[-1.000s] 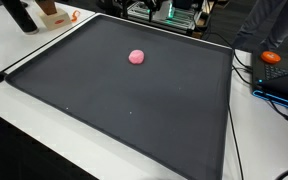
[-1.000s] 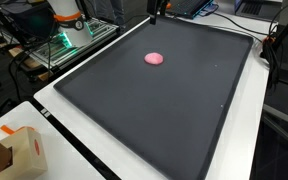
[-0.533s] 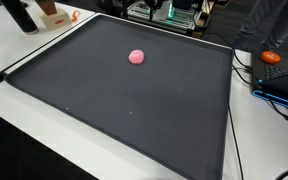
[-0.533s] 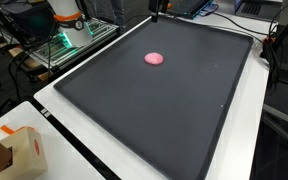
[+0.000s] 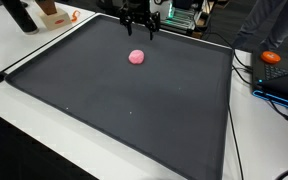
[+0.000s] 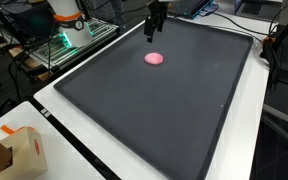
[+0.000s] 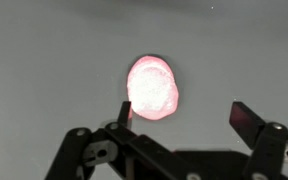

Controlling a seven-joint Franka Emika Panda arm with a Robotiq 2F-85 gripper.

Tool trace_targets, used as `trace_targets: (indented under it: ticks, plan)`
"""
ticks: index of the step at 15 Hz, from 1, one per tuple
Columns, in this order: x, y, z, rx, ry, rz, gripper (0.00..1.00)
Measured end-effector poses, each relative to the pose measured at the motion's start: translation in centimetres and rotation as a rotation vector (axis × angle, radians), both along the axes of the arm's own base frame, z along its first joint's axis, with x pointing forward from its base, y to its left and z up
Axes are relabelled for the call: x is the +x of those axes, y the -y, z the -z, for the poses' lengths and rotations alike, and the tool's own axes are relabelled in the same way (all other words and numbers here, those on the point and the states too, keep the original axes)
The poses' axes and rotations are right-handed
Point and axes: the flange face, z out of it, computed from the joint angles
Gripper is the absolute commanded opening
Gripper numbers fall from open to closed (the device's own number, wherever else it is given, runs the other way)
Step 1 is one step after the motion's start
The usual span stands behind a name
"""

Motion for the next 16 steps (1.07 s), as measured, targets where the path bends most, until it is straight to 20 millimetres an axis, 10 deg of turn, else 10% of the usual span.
trace_targets:
  ticks: [16]
  plan:
    - [-1.3,1.5,7.9,0.007,0.093,0.001,0.9]
